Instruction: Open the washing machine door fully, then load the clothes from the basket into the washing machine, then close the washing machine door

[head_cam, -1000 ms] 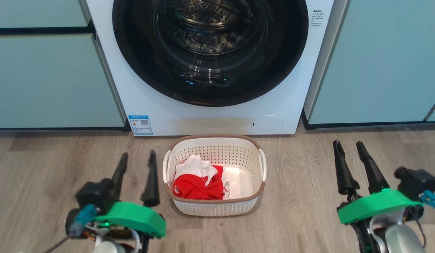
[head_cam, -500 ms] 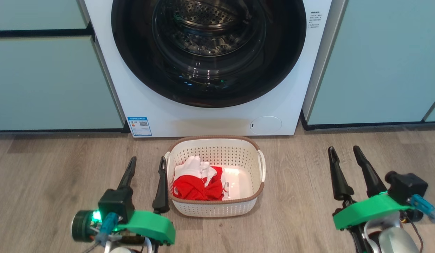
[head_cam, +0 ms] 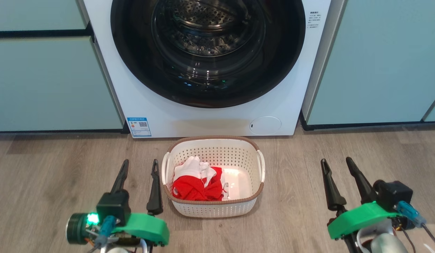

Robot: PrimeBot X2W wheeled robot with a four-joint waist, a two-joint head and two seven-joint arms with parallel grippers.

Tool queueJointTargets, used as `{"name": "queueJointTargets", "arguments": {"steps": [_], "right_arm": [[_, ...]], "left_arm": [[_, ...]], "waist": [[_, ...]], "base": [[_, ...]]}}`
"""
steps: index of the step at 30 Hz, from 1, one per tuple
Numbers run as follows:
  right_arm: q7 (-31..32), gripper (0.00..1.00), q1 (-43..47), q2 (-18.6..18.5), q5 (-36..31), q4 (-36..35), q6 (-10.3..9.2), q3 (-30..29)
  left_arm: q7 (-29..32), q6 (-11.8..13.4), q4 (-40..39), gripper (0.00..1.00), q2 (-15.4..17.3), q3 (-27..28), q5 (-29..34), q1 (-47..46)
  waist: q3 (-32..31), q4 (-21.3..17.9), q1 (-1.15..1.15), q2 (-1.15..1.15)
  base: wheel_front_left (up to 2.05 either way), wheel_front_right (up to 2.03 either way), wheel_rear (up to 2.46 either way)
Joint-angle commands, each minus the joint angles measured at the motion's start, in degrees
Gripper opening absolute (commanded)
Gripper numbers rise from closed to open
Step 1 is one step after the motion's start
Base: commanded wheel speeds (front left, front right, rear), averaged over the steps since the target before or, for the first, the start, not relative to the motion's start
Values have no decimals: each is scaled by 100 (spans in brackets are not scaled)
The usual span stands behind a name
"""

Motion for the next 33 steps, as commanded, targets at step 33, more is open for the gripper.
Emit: {"name": "queueJointTargets", "arguments": {"steps": [33], "right_arm": [[-166, 100, -474, -71, 8, 474, -1, 218]], "left_arm": [[-152, -449, 623, 100, -141, 455, 468, -171]], "waist": [[-30, -43, 0, 0]], "base": [[0, 0, 0]]}}
